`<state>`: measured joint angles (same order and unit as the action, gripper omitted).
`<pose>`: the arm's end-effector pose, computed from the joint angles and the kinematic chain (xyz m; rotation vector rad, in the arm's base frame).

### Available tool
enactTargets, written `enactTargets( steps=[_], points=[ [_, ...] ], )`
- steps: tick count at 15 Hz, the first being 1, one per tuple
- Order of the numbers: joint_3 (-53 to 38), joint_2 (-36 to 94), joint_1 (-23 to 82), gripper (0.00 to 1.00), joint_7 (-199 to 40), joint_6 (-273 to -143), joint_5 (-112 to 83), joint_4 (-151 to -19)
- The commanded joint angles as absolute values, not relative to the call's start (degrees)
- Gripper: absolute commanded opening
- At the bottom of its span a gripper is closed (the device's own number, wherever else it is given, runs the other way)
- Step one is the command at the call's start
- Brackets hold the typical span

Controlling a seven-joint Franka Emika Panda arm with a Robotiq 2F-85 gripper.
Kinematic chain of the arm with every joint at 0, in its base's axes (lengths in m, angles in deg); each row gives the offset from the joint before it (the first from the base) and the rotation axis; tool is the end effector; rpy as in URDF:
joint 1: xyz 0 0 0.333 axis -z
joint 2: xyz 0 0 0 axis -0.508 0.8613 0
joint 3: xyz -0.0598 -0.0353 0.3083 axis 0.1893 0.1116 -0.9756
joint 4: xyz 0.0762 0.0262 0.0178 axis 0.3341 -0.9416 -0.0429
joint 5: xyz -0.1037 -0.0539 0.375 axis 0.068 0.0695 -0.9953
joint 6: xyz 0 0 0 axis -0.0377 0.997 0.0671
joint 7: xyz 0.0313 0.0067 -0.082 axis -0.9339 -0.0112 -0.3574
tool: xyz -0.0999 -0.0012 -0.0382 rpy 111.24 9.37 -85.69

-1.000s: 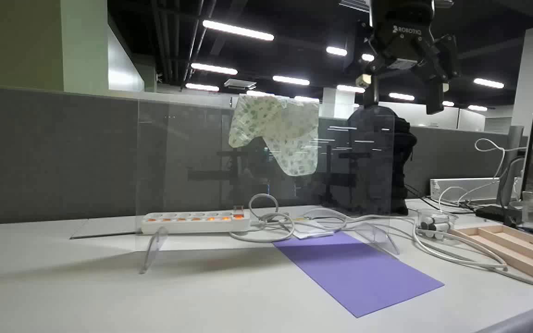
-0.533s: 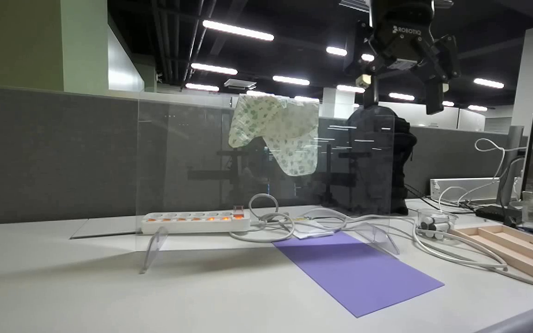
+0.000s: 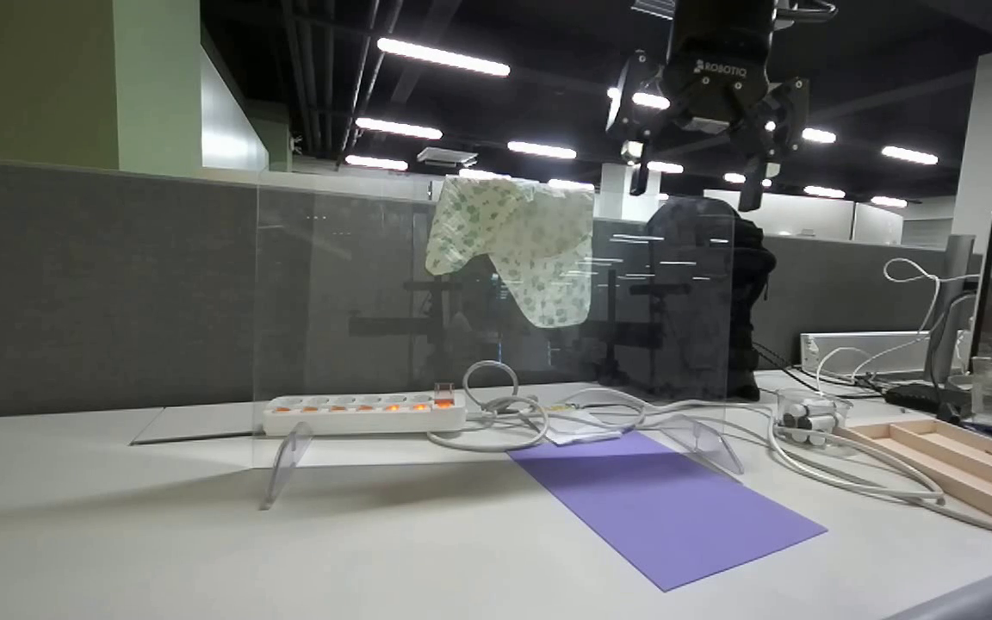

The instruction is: Put the cloth on the workbench

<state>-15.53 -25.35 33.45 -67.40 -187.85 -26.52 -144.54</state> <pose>0.3446 0.0173 0.4464 -2.9951 0.5280 -0.0001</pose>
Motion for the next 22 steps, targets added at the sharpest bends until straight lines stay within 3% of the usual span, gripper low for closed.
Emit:
enactTargets(
  steps=[1, 15, 22],
  points=[
    [-16.42, -22.25, 35.71, 1.0, -63.15, -197.71, -25.75, -141.93],
    [-19.07, -4.42, 36.55, 1.0, -64.95, -217.35, -10.86, -126.63],
    [-18.12, -4.75, 35.68, 1.0, -65.96, -217.59, -11.38, -127.81]
  ],
)
